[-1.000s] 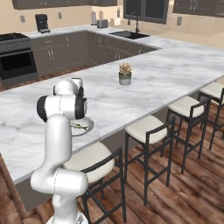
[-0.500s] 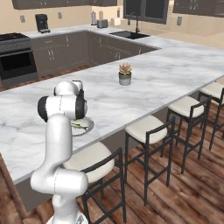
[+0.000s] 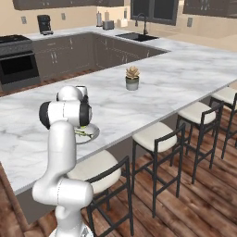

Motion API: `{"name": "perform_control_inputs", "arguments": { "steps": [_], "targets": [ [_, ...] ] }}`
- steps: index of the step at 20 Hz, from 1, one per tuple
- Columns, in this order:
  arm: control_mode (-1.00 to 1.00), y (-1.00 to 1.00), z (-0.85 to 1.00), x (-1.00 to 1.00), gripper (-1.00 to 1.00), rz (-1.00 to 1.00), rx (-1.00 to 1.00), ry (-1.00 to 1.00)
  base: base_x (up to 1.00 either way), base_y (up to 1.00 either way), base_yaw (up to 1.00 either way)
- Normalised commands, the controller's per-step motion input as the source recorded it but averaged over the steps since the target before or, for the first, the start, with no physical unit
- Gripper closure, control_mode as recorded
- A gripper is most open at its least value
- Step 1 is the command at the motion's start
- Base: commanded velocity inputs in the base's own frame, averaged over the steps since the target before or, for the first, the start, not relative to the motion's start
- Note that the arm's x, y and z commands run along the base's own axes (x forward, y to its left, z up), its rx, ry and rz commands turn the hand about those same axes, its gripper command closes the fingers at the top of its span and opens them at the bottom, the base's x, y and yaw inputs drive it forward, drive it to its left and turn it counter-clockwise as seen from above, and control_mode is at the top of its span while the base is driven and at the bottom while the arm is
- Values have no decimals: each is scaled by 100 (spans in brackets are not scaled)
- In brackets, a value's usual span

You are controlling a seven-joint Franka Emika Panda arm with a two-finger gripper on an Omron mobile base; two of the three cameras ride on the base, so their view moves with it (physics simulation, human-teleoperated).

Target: Take the lemon wedge from the fridge and place it on the plate with fish on the dining counter.

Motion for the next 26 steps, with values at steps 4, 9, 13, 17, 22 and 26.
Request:
{"name": "perform_control_inputs", "arguments": {
  "steps": [4, 9, 13, 17, 22, 26],
  "targets": [
    [-100, 0, 0, 0, -100, 0, 0, 0, 0, 0, 0],
    [-100, 1, 46, -2, -100, 0, 0, -5, 0, 0, 0],
    [-100, 0, 91, -72, -100, 0, 0, -14, 0, 0, 0],
    [-100, 0, 100, -100, -100, -2, 0, -21, 0, 0, 0],
    [-100, 0, 92, -100, -100, -5, 0, -23, 0, 0, 0],
    [-100, -1, 33, -100, -100, -3, 0, -33, 0, 0, 0]
  ]
}}
